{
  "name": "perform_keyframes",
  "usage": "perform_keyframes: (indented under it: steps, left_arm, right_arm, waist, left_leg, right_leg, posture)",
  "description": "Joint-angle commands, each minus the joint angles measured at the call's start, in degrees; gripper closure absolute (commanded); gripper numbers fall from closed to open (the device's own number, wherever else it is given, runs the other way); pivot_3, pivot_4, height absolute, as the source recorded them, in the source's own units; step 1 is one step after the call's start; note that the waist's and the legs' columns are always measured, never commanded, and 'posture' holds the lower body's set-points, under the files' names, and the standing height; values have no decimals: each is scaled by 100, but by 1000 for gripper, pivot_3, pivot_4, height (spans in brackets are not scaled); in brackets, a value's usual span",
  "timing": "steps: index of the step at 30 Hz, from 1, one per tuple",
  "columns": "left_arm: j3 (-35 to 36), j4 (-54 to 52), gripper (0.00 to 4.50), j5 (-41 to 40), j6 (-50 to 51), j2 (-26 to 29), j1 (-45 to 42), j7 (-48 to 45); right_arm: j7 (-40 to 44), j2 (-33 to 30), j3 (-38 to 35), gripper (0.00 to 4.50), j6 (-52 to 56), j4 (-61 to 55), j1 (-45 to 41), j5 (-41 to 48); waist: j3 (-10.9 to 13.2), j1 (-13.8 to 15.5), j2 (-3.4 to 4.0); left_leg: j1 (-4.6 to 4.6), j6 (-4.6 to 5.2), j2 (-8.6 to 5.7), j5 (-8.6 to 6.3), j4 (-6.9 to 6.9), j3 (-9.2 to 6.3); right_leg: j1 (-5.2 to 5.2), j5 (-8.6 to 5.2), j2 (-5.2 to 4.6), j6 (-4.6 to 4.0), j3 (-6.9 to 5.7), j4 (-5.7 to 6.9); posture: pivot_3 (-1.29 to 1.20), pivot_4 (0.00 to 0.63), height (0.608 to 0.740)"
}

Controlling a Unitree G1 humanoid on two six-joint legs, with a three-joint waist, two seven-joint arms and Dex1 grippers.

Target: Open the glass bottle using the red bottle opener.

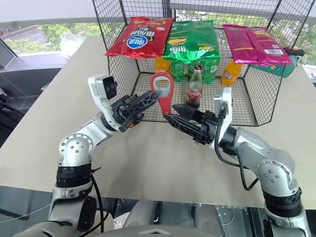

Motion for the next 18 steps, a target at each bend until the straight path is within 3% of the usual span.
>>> perform_keyframes:
  steps: [1, 4, 7, 10, 11, 18]
  left_arm:
    - [5, -276, 4500, -108, -42, -8, -17, -2]
    - [-29, -342, 4500, -76, -75, -39, 12, 2]
    - [-89, -396, 4500, -5, -104, -32, 37, -72]
    - [-153, -410, 4500, 29, -106, 20, 66, -236]
    - [-171, -418, 4500, 48, -117, 39, 78, -288]
    - [-316, -514, 4500, 265, -336, 121, 289, -568]
  right_arm:
    - [-119, -10, 4, 1711, 150, -51, -161, 390]
    - [-142, -4, 80, 1711, 249, -30, -215, 423]
    - [-126, 31, 173, 2544, 290, 22, -255, 341]
    - [-48, 54, 243, 4118, 290, 59, -283, 249]
    - [-39, 73, 250, 4371, 271, 76, -286, 216]
    - [107, 96, 157, 4371, 157, 98, -223, 131]
  waist:
    - [0, -1, 0]
    - [0, -10, 0]
    - [0, -14, 1]
    - [0, -14, 1]
    - [1, -16, 1]
    - [1, -17, 2]
  left_leg:
    - [0, 0, 0, 0, 0, 0]
    - [0, 0, 0, 0, -1, 1]
    - [0, 0, 0, 0, -1, 1]
    - [0, 0, 0, 0, -1, 1]
    - [0, 0, 0, 0, -1, 3]
    - [-2, 0, 0, 0, -4, 3]
  right_leg:
    - [0, 0, 0, 0, 0, -1]
    - [-1, 0, 0, 0, 0, -1]
    - [-1, 0, 1, 0, 0, 0]
    - [-2, 0, 1, 0, 0, 1]
    - [-2, 0, 1, 0, 0, 0]
    - [-5, 0, 1, 0, 2, -1]
  posture:
    - [0, 150, 740]
    - [0, 150, 740]
    - [0, 150, 740]
    - [0, 150, 740]
    - [0, 150, 740]
    - [0, 150, 740]
